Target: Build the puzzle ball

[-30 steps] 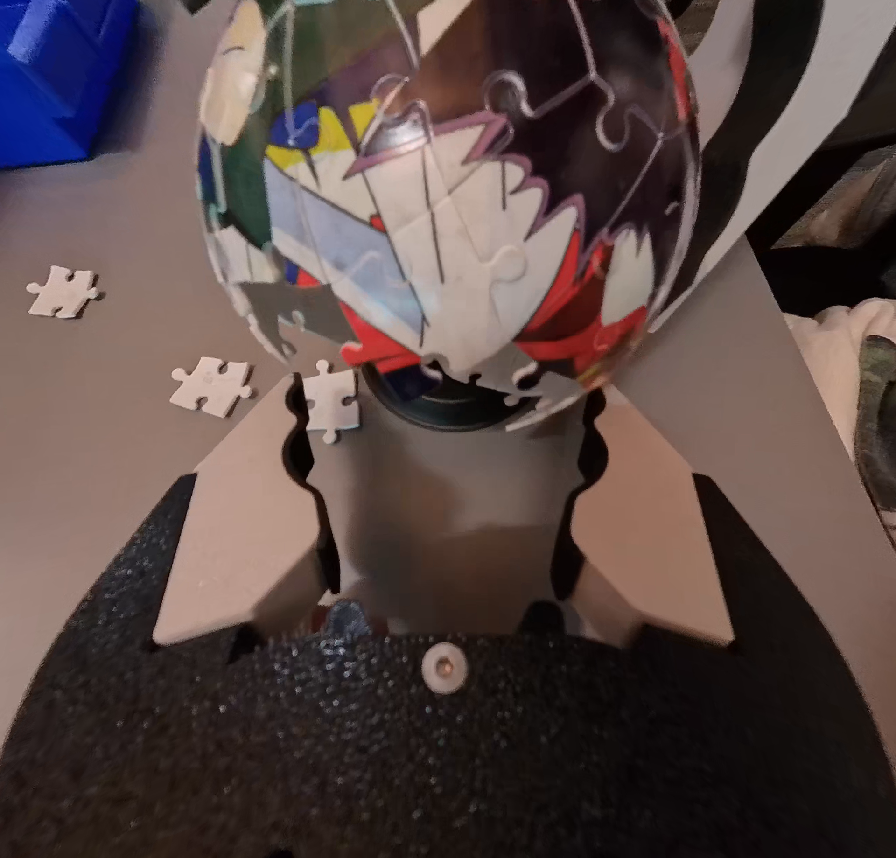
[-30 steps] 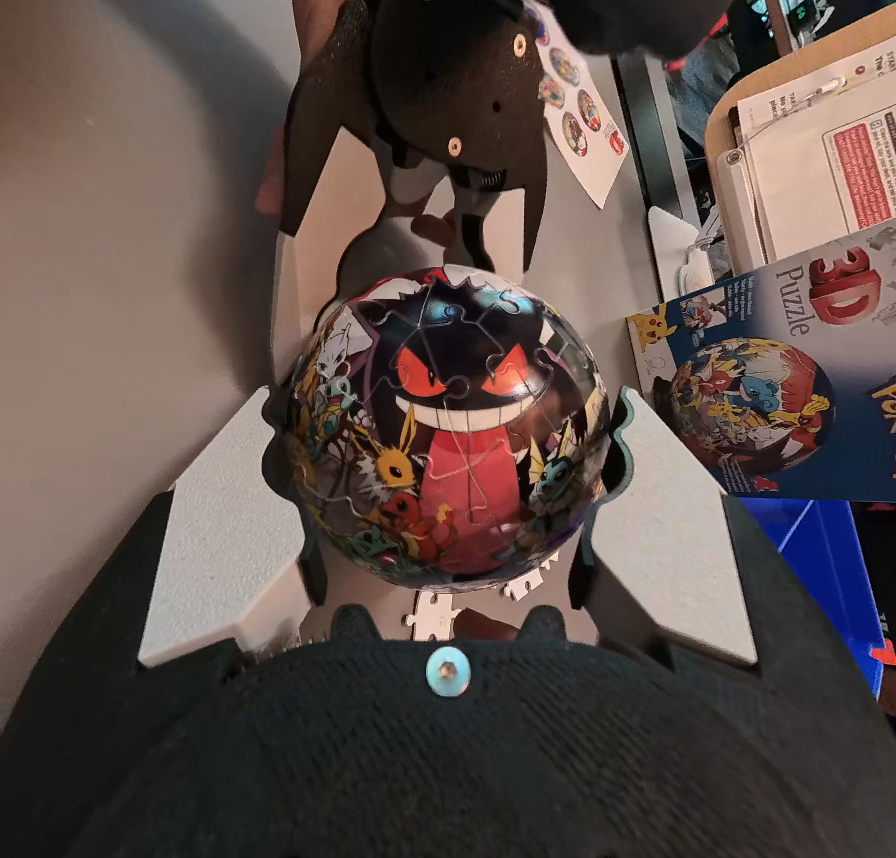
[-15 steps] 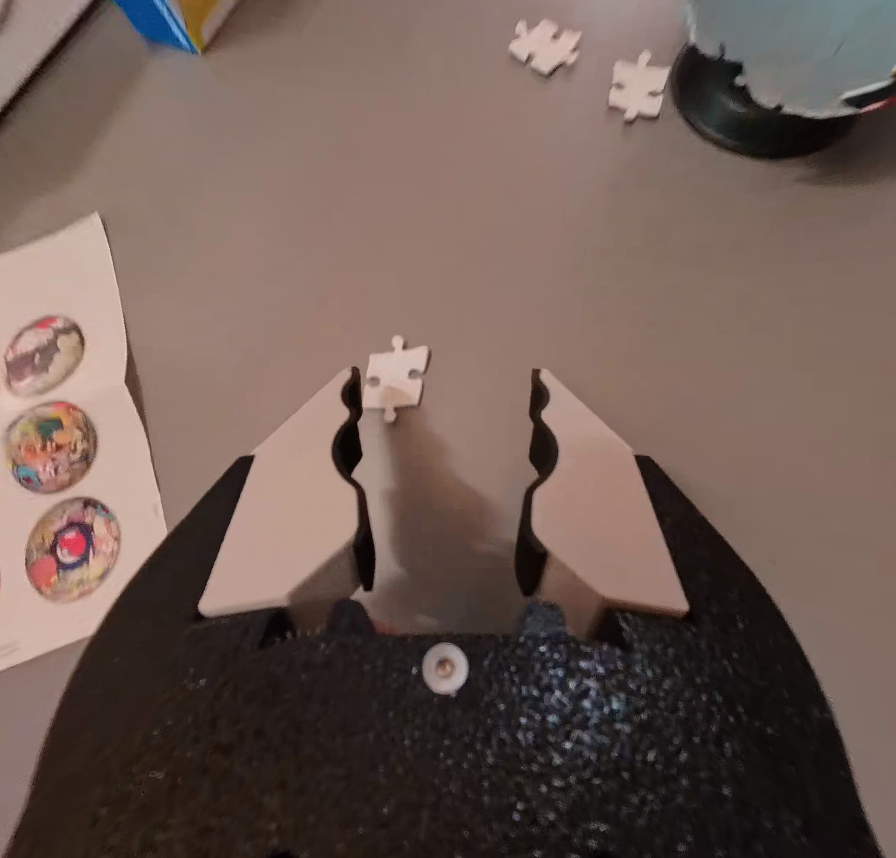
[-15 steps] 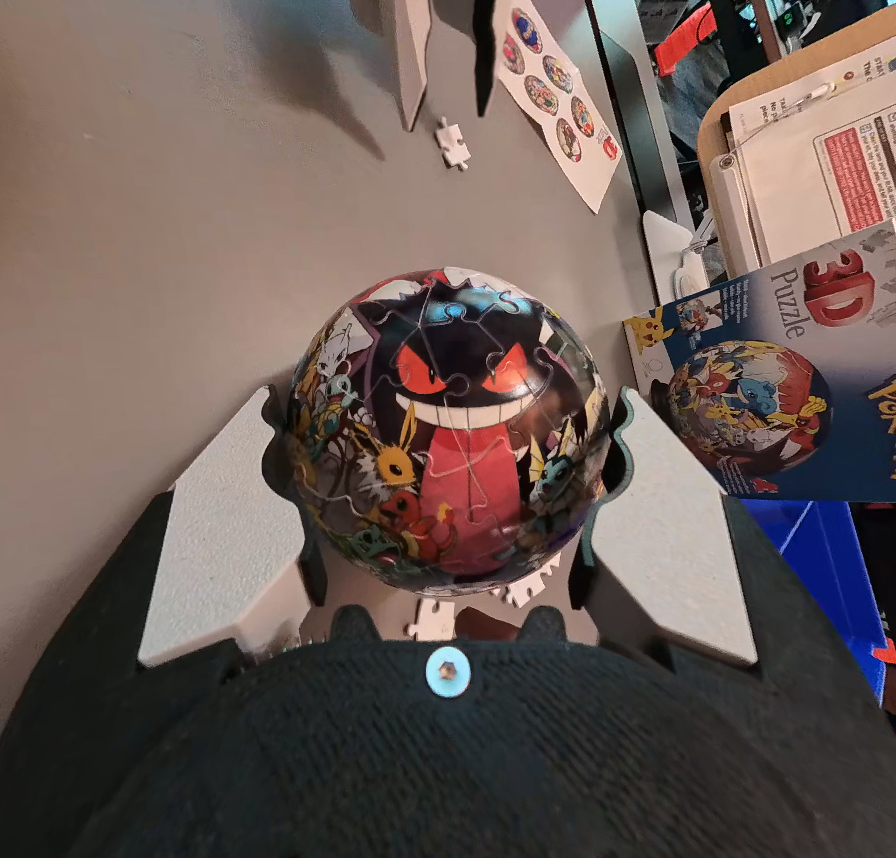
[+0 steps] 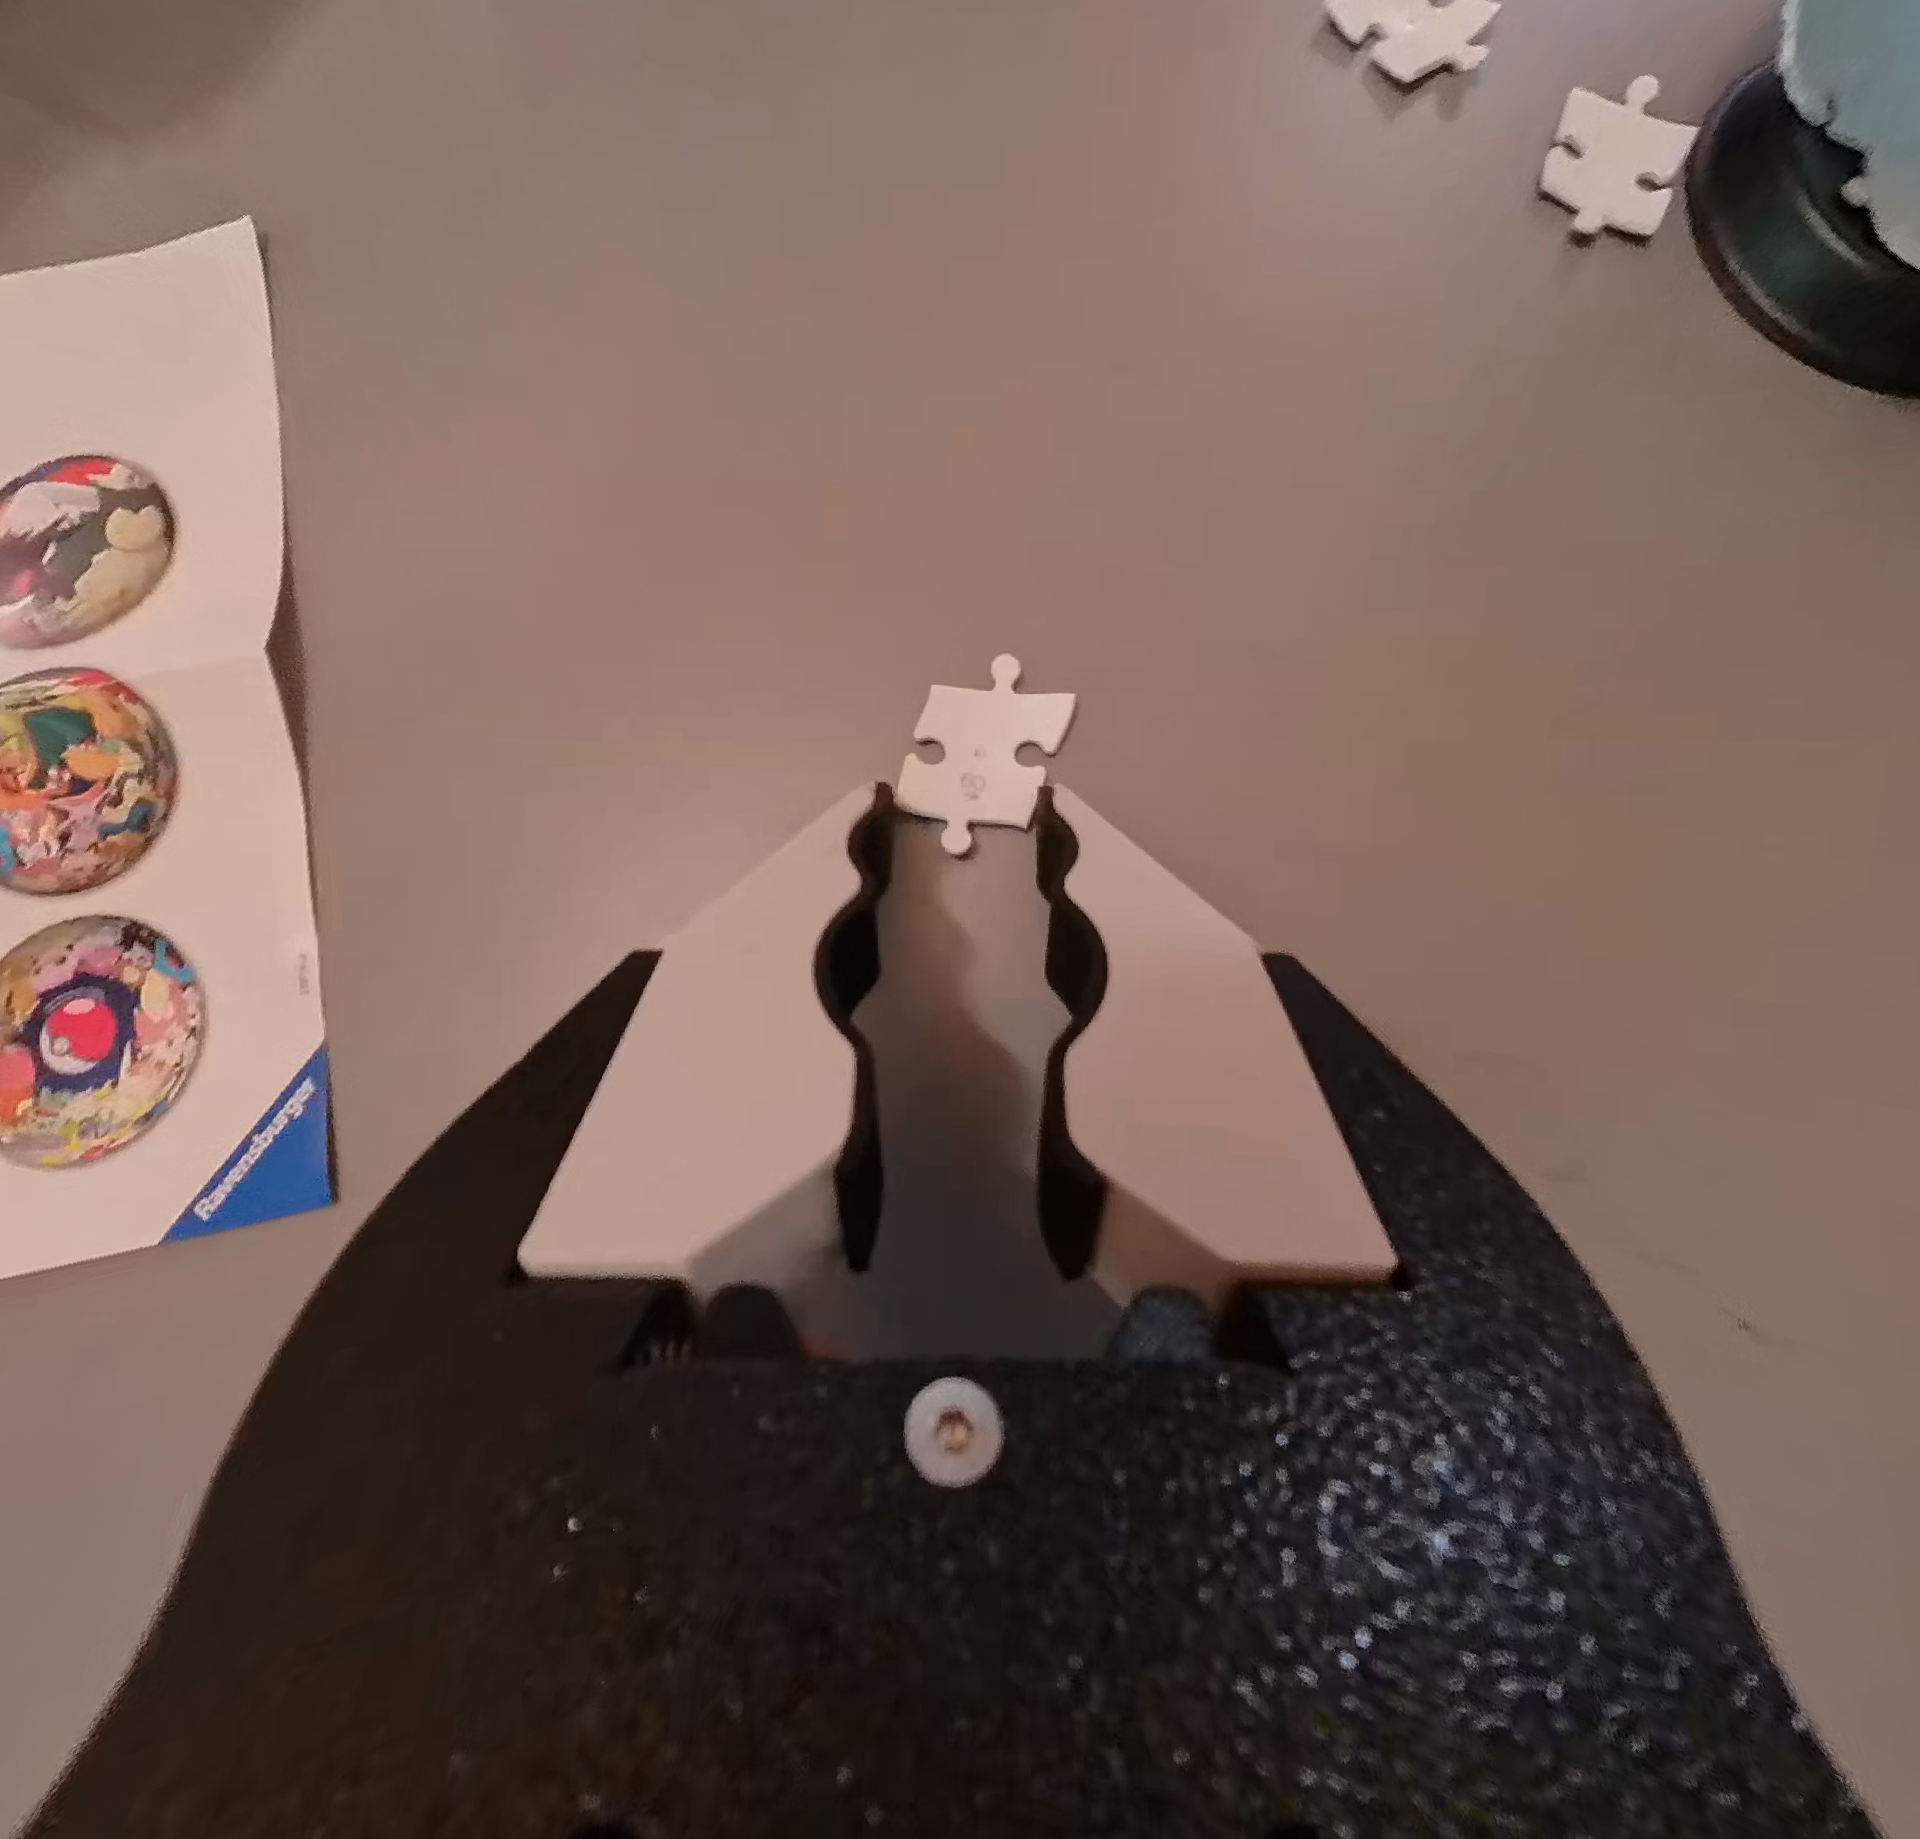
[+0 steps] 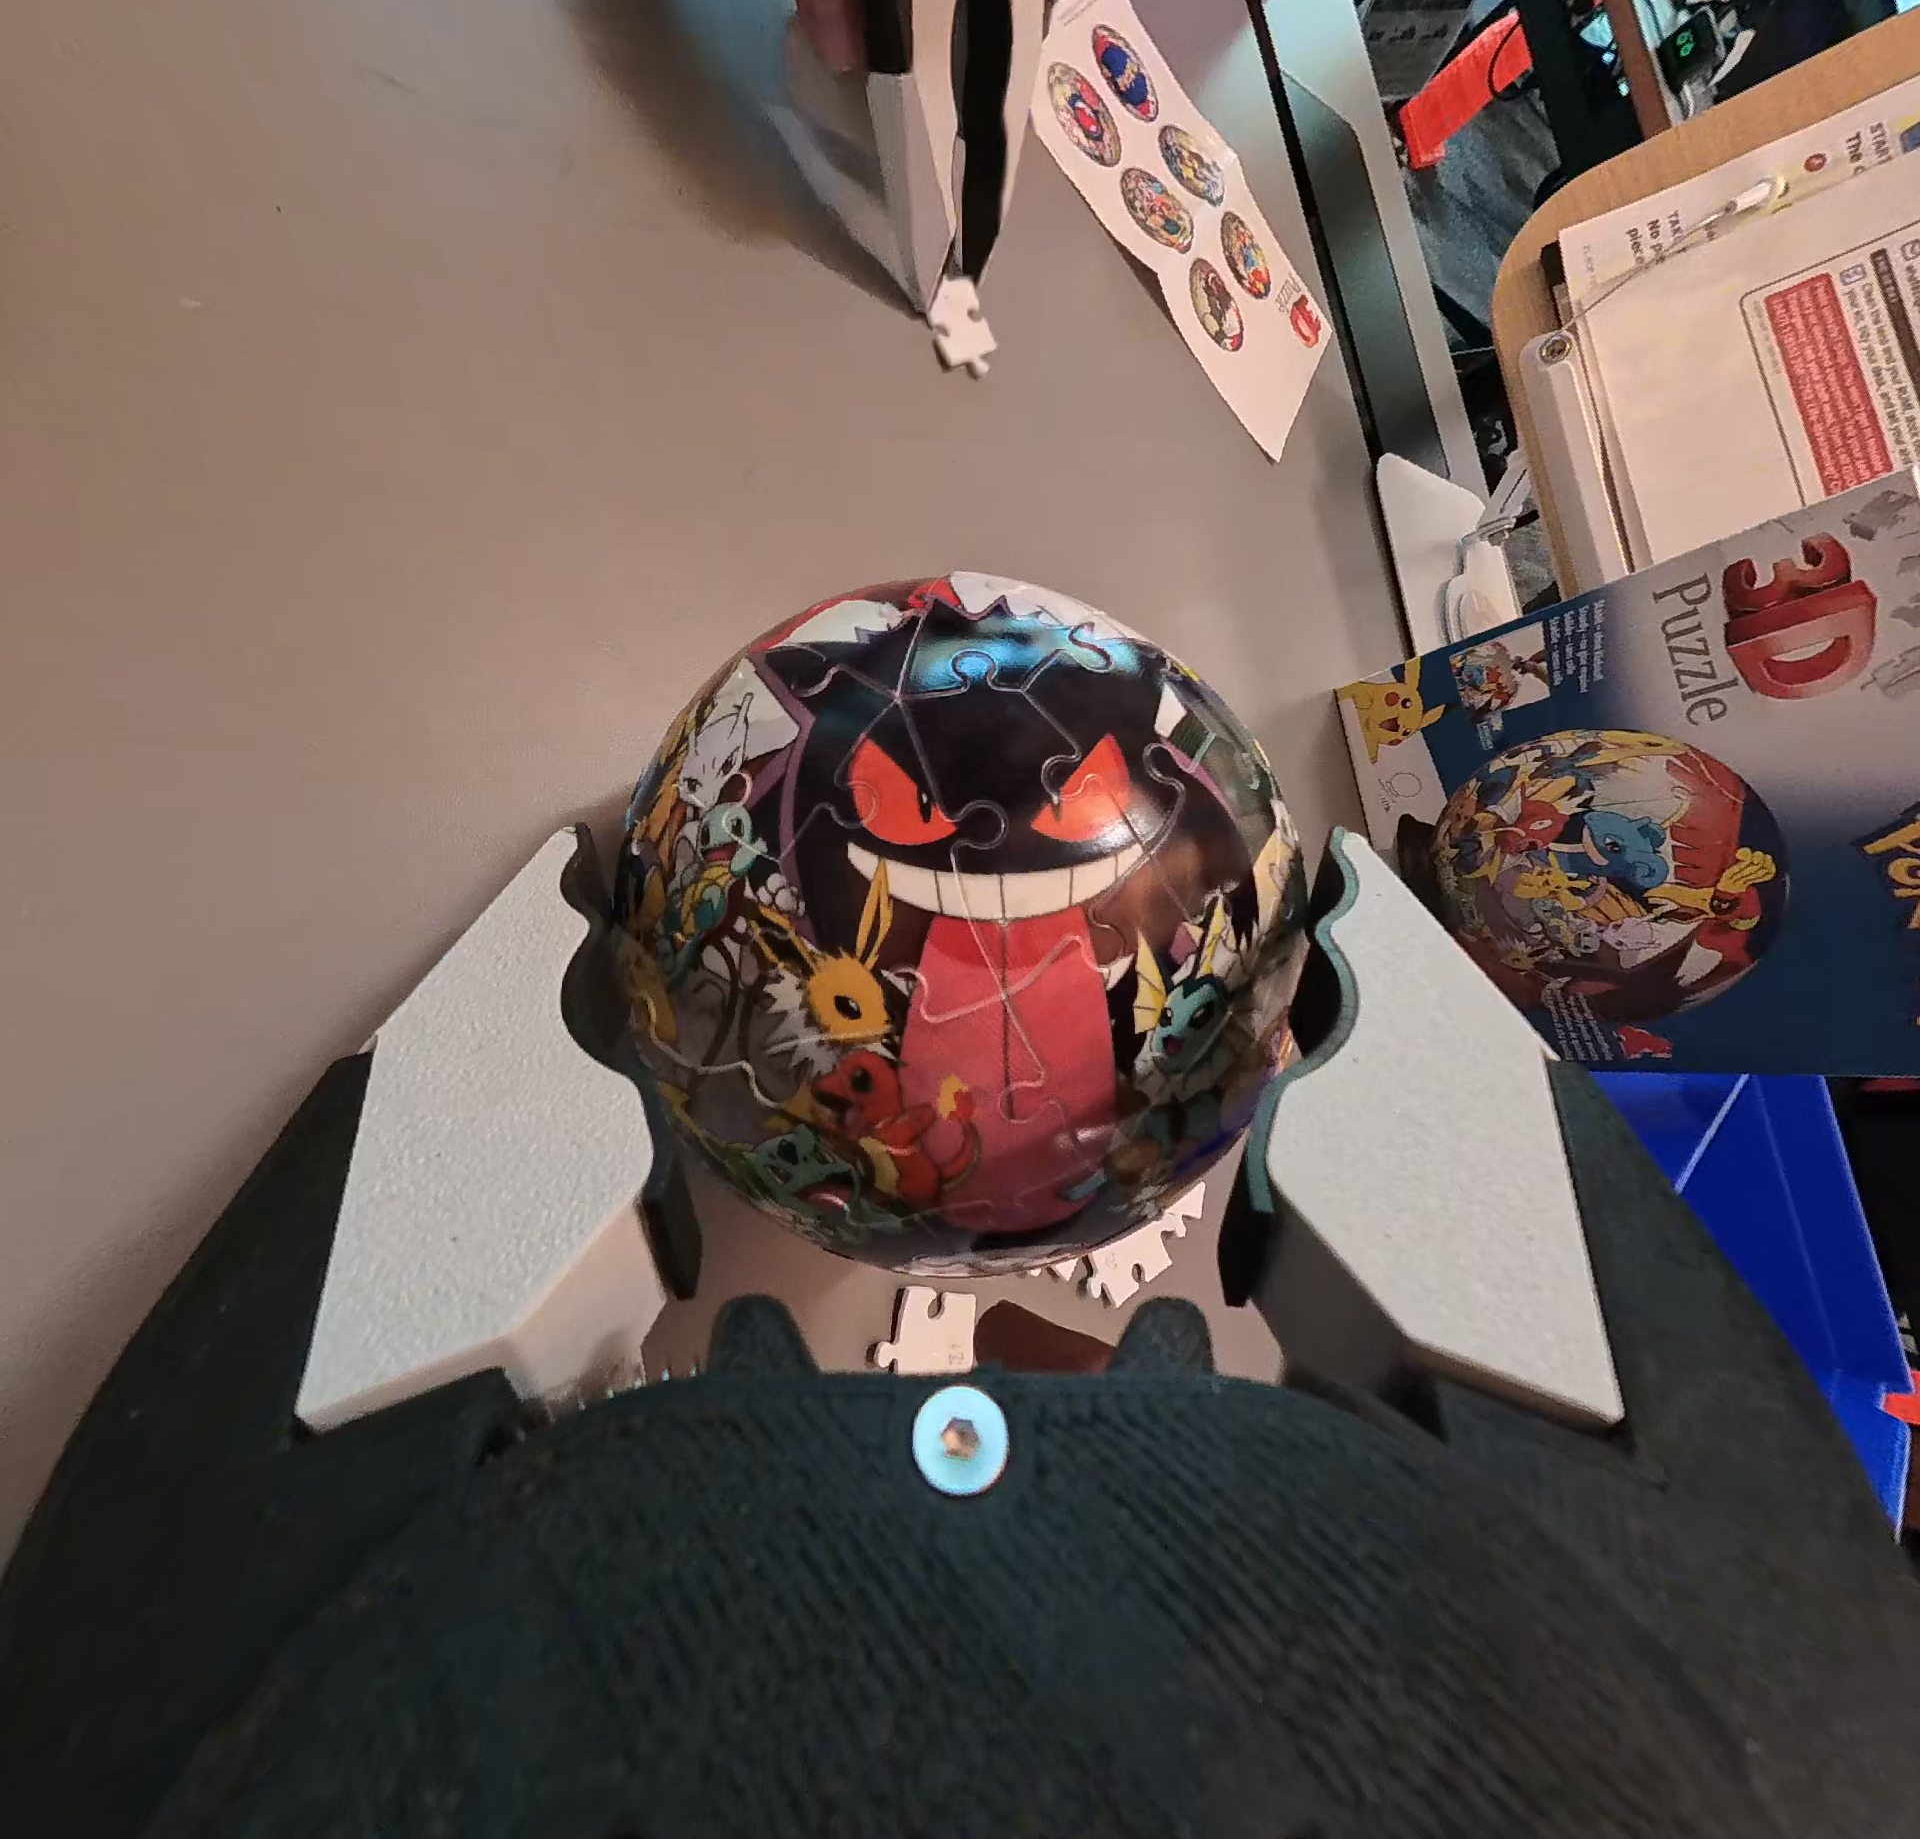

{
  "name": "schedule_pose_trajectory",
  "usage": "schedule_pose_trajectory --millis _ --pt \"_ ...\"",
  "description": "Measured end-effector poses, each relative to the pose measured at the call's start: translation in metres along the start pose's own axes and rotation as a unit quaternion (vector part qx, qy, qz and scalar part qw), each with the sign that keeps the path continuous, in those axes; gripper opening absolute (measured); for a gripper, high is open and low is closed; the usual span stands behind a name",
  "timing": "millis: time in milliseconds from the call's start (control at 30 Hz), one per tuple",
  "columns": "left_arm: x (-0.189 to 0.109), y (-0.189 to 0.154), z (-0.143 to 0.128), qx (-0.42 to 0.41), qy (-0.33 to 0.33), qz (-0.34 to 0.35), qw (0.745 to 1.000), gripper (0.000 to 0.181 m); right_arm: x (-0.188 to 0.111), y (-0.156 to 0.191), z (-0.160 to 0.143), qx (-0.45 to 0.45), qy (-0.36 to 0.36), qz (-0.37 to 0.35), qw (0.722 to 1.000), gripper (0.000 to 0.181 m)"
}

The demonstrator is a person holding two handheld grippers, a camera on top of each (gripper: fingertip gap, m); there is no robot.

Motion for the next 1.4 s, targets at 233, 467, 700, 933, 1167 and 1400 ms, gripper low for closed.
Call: schedule_pose_trajectory --millis 233,467,700,933,1167,1400 --pt "-0.005 -0.058 0.010 0.075 -0.012 -0.088 0.993 0.025 0.000 0.000 0.000 0.000 0.001 0.001 1.000 0.131" --pt "0.004 -0.086 0.010 0.182 -0.002 -0.116 0.977 0.024 0.000 0.000 0.000 -0.001 -0.002 0.001 1.000 0.131" --pt "-0.007 -0.080 0.004 0.125 -0.045 -0.101 0.986 0.041 0.000 0.000 0.000 0.001 -0.004 0.000 1.000 0.131" --pt "-0.002 -0.085 0.009 0.117 -0.048 -0.089 0.988 0.034 -0.001 0.001 0.000 -0.002 -0.001 0.000 1.000 0.131" --pt "0.005 -0.070 0.011 0.066 -0.048 -0.055 0.995 0.024 -0.001 0.000 -0.001 0.002 -0.005 0.002 1.000 0.130" --pt "0.001 -0.094 0.006 0.079 -0.041 -0.116 0.989 0.041 -0.001 0.000 0.000 0.000 -0.002 0.004 1.000 0.131"
Point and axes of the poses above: each gripper's, where its closed fingertips meet, x out along the fingers, z out of its top, y = z × x across the jaws, the point moved 9 cm from there along -x, back along the fingers, and after that the axes turned 11 degrees about y, right-handed, at the moved point
